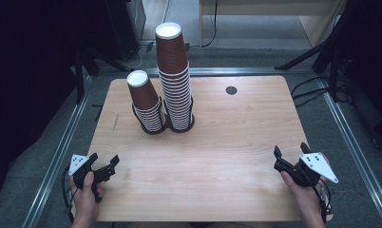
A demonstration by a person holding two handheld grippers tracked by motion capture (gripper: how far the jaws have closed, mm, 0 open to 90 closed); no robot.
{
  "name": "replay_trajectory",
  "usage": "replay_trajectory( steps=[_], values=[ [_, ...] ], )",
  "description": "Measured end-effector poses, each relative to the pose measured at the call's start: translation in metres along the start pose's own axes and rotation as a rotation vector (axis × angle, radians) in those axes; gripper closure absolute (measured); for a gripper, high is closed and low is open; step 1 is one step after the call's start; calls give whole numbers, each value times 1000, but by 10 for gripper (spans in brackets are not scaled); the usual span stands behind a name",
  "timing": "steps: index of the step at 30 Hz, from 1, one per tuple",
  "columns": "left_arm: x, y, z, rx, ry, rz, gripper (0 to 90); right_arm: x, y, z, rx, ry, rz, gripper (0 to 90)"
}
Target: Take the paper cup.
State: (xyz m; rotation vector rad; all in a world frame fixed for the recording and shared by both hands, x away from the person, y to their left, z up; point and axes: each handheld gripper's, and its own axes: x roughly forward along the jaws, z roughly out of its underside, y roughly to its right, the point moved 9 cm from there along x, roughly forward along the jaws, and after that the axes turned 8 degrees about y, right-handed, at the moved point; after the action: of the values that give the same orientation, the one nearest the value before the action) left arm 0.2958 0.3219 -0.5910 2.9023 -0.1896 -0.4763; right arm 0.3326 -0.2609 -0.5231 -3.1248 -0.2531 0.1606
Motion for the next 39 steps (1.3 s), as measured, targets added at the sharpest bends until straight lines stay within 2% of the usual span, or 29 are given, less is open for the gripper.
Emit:
replay_trajectory(
  steps=[3,7,12,17,18,24,29,30,31,32,33,38,39],
  values=[
    [1,-1,0,-6,0,-1,78,4,-10,-15,14,17,-24,115],
    [1,0,0,4,-4,5,78,10,-23,-29,-1,27,-61,69],
    [1,1,0,15,-5,6,78,19,-38,-46,12,36,-91,67],
    [2,2,0,17,-5,5,78,26,-52,-61,1,53,-121,55],
    [2,2,0,18,-5,5,78,29,-58,-70,3,64,-135,51],
    [2,2,1,26,-7,8,78,40,-76,-92,14,89,-168,29],
    [2,3,1,29,-6,11,78,48,-97,-104,6,100,-210,20],
    [2,3,1,29,-6,11,78,48,-97,-104,6,100,-210,20],
    [2,3,1,29,-6,12,78,52,-105,-108,4,103,-222,19],
    [2,3,1,29,-6,12,78,52,-105,-108,4,103,-222,19],
    [2,3,0,29,-5,13,78,56,-113,-113,4,105,-234,18],
    [2,3,0,31,-5,14,78,65,-131,-122,-13,113,-249,2],
    [2,3,1,29,-6,14,78,65,-131,-122,-13,113,-249,2]
  ],
)
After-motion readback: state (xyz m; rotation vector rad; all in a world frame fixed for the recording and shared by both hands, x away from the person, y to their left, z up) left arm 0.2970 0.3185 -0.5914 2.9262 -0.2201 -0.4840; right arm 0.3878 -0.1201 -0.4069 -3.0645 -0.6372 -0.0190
